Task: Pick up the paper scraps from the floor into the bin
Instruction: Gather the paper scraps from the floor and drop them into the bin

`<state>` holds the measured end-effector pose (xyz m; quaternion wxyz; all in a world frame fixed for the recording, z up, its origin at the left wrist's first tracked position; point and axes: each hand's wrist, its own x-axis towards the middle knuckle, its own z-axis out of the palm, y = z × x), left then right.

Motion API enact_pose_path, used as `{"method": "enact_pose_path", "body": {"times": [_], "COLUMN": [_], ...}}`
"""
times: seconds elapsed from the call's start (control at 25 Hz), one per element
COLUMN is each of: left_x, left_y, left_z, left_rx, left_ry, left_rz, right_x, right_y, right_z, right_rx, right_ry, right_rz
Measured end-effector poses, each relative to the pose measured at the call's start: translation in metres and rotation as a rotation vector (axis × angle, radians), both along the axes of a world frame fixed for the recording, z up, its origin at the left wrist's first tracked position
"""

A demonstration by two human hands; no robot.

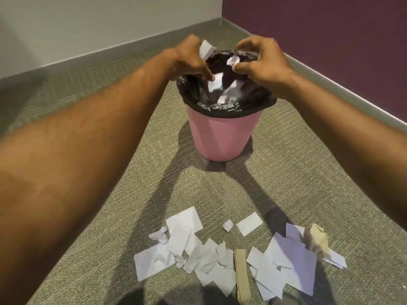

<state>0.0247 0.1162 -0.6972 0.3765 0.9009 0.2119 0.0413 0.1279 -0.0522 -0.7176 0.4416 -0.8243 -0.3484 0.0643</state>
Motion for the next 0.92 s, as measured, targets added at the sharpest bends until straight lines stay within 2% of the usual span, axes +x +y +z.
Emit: {"method": "enact_pose_path", "body": {"times": [0.24,0.32,0.36,0.44,0.48,0.52,0.56,0.6,0.68,0.72,0.8,0.92], "left_x": [-0.012,-0.025,-0.035,-0.065,-0.084,-0.103,-0.122,-0.140,-0.177,-0.194,-0.219,-0.244], "left_y": [-0.012,-0.013,-0.015,-0.022,-0.031,-0.044,-0.061,-0.080,-0.124,-0.144,-0.173,-0.195], "left_z": [0.003,0.003,0.000,-0.024,-0.044,-0.070,-0.098,-0.129,-0.183,-0.203,-0.234,-0.268], "left_rx": [-0.059,-0.081,-0.112,-0.130,-0.092,-0.031,0.050,0.150,0.307,0.326,0.321,0.376], "left_ry": [0.033,-0.067,-0.181,-0.470,-0.571,-0.574,-0.474,-0.267,0.199,0.369,0.537,0.641], "left_rz": [-0.157,-0.176,-0.121,0.149,0.301,0.387,0.354,0.194,-0.337,-0.546,-0.744,-0.784], "right_x": [-0.024,-0.041,-0.051,-0.070,-0.078,-0.085,-0.094,-0.104,-0.128,-0.144,-0.173,-0.209], "right_y": [-0.018,-0.029,-0.038,-0.063,-0.079,-0.096,-0.112,-0.127,-0.151,-0.162,-0.178,-0.197], "right_z": [-0.007,-0.010,-0.014,-0.028,-0.042,-0.061,-0.083,-0.107,-0.155,-0.175,-0.203,-0.225], "right_rx": [0.111,0.170,0.184,0.088,-0.039,-0.211,-0.402,-0.588,-0.834,-0.910,-1.034,-1.138], "right_ry": [-0.099,-0.095,-0.050,0.032,0.091,0.150,0.189,0.195,0.174,0.174,0.147,0.015], "right_rz": [-0.008,0.062,0.121,0.268,0.343,0.411,0.471,0.518,0.589,0.622,0.690,0.768]}}
